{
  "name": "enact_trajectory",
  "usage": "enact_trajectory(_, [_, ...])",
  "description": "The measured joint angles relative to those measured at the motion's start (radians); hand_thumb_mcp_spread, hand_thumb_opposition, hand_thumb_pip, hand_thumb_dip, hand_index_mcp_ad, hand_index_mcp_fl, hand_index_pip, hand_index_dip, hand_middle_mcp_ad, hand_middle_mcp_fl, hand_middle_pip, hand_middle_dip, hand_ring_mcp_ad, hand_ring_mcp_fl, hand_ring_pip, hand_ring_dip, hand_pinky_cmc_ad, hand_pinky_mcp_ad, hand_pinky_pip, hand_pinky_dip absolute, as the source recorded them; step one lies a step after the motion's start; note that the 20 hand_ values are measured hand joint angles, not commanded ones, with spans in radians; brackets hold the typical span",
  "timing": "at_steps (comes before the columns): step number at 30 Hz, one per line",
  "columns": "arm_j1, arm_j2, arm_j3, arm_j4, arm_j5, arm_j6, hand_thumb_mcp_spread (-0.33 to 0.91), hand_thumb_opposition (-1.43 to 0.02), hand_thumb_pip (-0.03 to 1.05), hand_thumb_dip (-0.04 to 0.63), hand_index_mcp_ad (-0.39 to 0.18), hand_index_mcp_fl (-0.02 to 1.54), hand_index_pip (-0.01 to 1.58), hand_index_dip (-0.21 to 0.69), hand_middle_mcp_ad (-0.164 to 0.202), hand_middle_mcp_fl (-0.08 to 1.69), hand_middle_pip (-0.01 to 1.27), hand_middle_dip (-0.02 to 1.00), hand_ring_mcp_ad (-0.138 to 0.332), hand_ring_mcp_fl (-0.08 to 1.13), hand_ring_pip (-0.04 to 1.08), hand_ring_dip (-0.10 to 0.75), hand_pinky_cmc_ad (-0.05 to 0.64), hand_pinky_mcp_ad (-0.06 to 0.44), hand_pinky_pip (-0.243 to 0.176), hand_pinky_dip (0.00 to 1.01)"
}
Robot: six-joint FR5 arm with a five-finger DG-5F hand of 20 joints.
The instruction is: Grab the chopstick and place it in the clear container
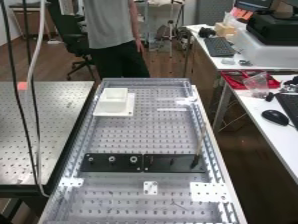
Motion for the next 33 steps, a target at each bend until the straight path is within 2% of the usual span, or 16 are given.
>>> enact_trajectory(2, [-0.001, 0.000, -0.001, 0.002, 0.007, 0.000, 0.00, 0.00, 0.02, 0.016, 0.021, -0.01, 0.01, 0.016, 0.075, 0.01, 0.01, 0.04, 0.068, 0.02, 0.01, 0.019, -0.021, 0.056, 0.016, 0.01])
enact_trajectory(5, [-0.002, 0.001, -0.004, 0.006, 0.005, 0.003, 0.00, -0.02, 0.02, 0.012, 0.026, -0.01, 0.01, 0.019, 0.059, 0.01, 0.02, 0.04, 0.052, 0.02, 0.02, 0.019, -0.035, 0.035, 0.019, 0.02])
enact_trajectory(6, [-0.002, 0.001, -0.005, 0.007, 0.004, 0.003, 0.03, -0.09, 0.05, 0.010, 0.037, -0.01, 0.01, 0.016, 0.059, 0.00, 0.02, 0.04, 0.052, 0.02, 0.02, 0.019, -0.028, 0.038, 0.019, 0.02])
enact_trajectory(7, [-0.003, 0.000, -0.006, 0.008, 0.004, 0.004, 0.05, -0.19, 0.12, 0.014, 0.054, -0.01, 0.02, 0.019, 0.059, 0.01, 0.05, 0.05, 0.063, 0.02, 0.02, 0.019, -0.019, 0.056, 0.012, 0.04])
enact_trajectory(9, [-0.003, 0.000, -0.006, 0.009, 0.004, 0.006, 0.09, -0.34, 0.18, 0.016, 0.061, -0.01, 0.03, 0.019, 0.063, 0.01, 0.09, 0.05, 0.120, 0.02, 0.05, 0.019, 0.010, 0.082, 0.002, 0.06])
enact_trajectory(10, [-0.004, -0.001, -0.006, 0.010, 0.003, 0.007, 0.10, -0.42, 0.18, 0.012, 0.065, -0.01, 0.04, 0.012, 0.075, 0.01, 0.10, 0.04, 0.162, 0.02, 0.06, 0.019, 0.052, 0.113, -0.012, 0.09])
enact_trajectory(12, [-0.005, -0.003, -0.006, 0.011, -0.003, 0.008, 0.09, -0.52, 0.18, 0.012, 0.075, 0.00, 0.05, 0.010, 0.075, 0.01, 0.10, 0.04, 0.187, 0.02, 0.08, 0.019, 0.112, 0.148, -0.044, 0.13])
enact_trajectory(13, [-0.005, -0.005, -0.007, 0.012, -0.005, 0.009, 0.10, -0.58, 0.18, 0.012, 0.080, 0.02, 0.06, 0.010, 0.089, 0.01, 0.11, 0.04, 0.201, 0.02, 0.07, 0.016, 0.150, 0.166, -0.061, 0.14])
enact_trajectory(16, [-0.007, -0.010, -0.009, 0.018, -0.003, 0.014, 0.10, -0.70, 0.20, 0.012, 0.122, 0.02, 0.07, 0.010, 0.126, 0.01, 0.13, 0.04, 0.251, 0.05, 0.07, 0.019, 0.166, 0.215, -0.063, 0.17])
enact_trajectory(17, [-0.008, -0.012, -0.011, 0.022, -0.003, 0.014, 0.10, -0.71, 0.21, 0.016, 0.126, 0.02, 0.07, 0.010, 0.138, 0.01, 0.14, 0.04, 0.248, 0.05, 0.09, 0.019, 0.176, 0.215, -0.061, 0.17])
enact_trajectory(18, [-0.008, -0.013, -0.013, 0.026, -0.002, 0.014, 0.10, -0.73, 0.21, 0.012, 0.134, 0.02, 0.07, 0.010, 0.140, 0.01, 0.14, 0.04, 0.265, 0.06, 0.09, 0.019, 0.178, 0.230, -0.075, 0.18])
enact_trajectory(22, [-0.011, -0.023, -0.023, 0.041, 0.001, 0.019, 0.09, -0.76, 0.21, 0.012, 0.138, 0.02, 0.07, 0.010, 0.143, 0.01, 0.14, 0.04, 0.265, 0.07, 0.09, 0.019, 0.232, 0.230, -0.093, 0.20])
enact_trajectory(23, [-0.013, -0.028, -0.027, 0.046, 0.001, 0.025, 0.10, -0.77, 0.22, 0.014, 0.140, 0.02, 0.07, 0.010, 0.155, 0.01, 0.14, 0.04, 0.265, 0.07, 0.09, 0.019, 0.230, 0.246, -0.094, 0.20])
enact_trajectory(26, [-0.019, -0.038, -0.037, 0.060, 0.002, 0.038, 0.09, -0.79, 0.22, 0.005, 0.155, 0.04, 0.09, 0.010, 0.164, 0.00, 0.15, 0.04, 0.278, 0.07, 0.09, 0.019, 0.227, 0.248, -0.096, 0.21])
enact_trajectory(28, [-0.021, -0.045, -0.045, 0.070, 0.004, 0.042, 0.09, -0.79, 0.23, 0.005, 0.155, 0.04, 0.09, 0.010, 0.166, 0.00, 0.15, 0.04, 0.281, 0.08, 0.09, 0.019, 0.250, 0.244, -0.106, 0.21])
enact_trajectory(33, [-0.030, -0.071, -0.064, 0.093, 0.005, 0.080, 0.09, -0.80, 0.23, 0.007, 0.152, 0.04, 0.09, 0.010, 0.173, 0.01, 0.15, 0.04, 0.281, 0.08, 0.10, 0.016, 0.248, 0.262, -0.105, 0.22])
